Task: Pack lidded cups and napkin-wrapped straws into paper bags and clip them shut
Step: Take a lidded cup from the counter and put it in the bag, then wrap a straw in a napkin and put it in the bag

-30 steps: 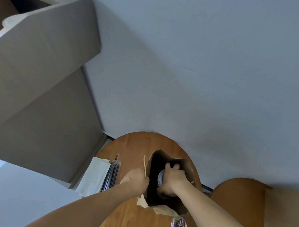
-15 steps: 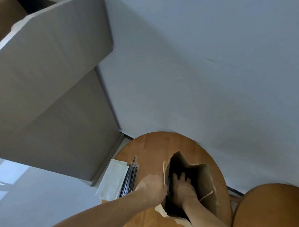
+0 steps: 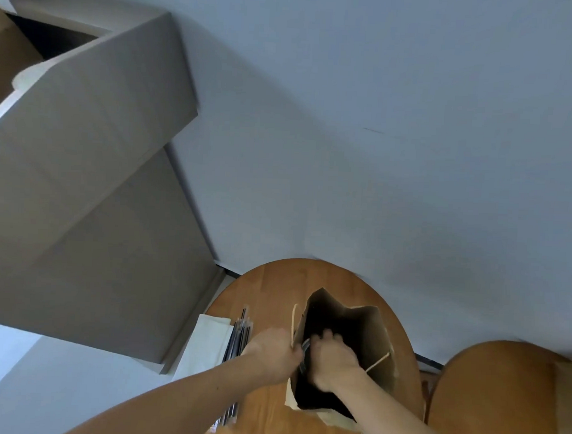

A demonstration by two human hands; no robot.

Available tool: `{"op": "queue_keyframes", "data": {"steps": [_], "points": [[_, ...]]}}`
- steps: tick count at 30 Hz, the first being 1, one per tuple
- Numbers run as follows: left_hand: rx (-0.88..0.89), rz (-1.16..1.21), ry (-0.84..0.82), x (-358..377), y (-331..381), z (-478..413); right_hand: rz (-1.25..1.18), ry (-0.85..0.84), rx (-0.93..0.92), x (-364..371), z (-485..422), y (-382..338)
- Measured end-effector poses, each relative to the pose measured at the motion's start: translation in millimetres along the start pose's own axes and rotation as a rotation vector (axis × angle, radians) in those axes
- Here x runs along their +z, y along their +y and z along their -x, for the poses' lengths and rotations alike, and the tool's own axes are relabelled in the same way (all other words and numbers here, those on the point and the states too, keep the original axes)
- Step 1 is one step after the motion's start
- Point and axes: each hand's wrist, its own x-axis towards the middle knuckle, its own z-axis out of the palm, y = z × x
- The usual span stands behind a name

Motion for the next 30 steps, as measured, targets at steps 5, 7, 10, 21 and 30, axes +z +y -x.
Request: {"op": "queue_keyframes", "data": {"steps": [5,7,10,21,30], "points": [[0.089,0.034,-0.117,-15,4,11,-0.02,0.046,-0.133,-78,49,13],[0.127,-0.001,-0.161,-21,2,14,-0.026,0.114,-0.142,-106,61,20],[0.105,-0.099,-0.206,-30,-4,14,-0.118,0.287,-0.163,-133,69,26],[0.052,-0.118,0.087,-104,-68,-1,-0.388,0.46,-0.174,-141,58,-49],[-0.02,-0.063,0.117,-111,-152,-18,-0.701,0.195,-0.028,-49,-14,-134]]}}
